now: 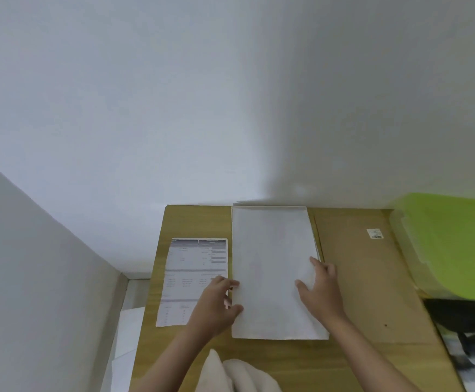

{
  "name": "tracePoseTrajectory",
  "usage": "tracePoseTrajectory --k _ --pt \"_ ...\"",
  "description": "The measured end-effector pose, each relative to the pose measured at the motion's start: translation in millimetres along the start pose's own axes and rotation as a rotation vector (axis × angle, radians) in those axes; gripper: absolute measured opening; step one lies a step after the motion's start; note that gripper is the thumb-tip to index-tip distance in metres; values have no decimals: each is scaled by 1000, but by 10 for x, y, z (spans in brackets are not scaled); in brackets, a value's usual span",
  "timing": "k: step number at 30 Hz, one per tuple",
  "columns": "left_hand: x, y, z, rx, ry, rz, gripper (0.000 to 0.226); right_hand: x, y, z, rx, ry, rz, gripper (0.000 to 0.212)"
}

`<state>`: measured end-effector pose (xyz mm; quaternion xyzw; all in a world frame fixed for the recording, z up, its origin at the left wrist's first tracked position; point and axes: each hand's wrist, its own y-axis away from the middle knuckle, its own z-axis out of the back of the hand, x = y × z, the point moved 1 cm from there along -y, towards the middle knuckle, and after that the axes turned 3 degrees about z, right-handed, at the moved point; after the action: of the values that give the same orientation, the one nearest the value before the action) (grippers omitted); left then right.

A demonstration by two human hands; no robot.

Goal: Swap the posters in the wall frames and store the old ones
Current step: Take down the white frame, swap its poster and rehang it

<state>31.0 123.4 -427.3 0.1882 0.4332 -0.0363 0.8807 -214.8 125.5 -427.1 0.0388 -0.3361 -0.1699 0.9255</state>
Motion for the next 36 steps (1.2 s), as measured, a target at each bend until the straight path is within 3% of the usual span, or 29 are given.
tracePoseTrajectory --k 5,17,31,36 --pt "-12 -31 -100 -7 -110 -12 52 -113 -63 -32 26 140 0 69" --pt "0 -50 -196 38 -223 6 65 -146 -177 -27 -62 308 -29 49" --pt "-156 111 -324 -182 -247 -42 48 -357 86 115 -53 -21 -22 56" --pt "-499 176 -705 -186 -130 -6 41 -709 199 445 -50 0 -31 57"
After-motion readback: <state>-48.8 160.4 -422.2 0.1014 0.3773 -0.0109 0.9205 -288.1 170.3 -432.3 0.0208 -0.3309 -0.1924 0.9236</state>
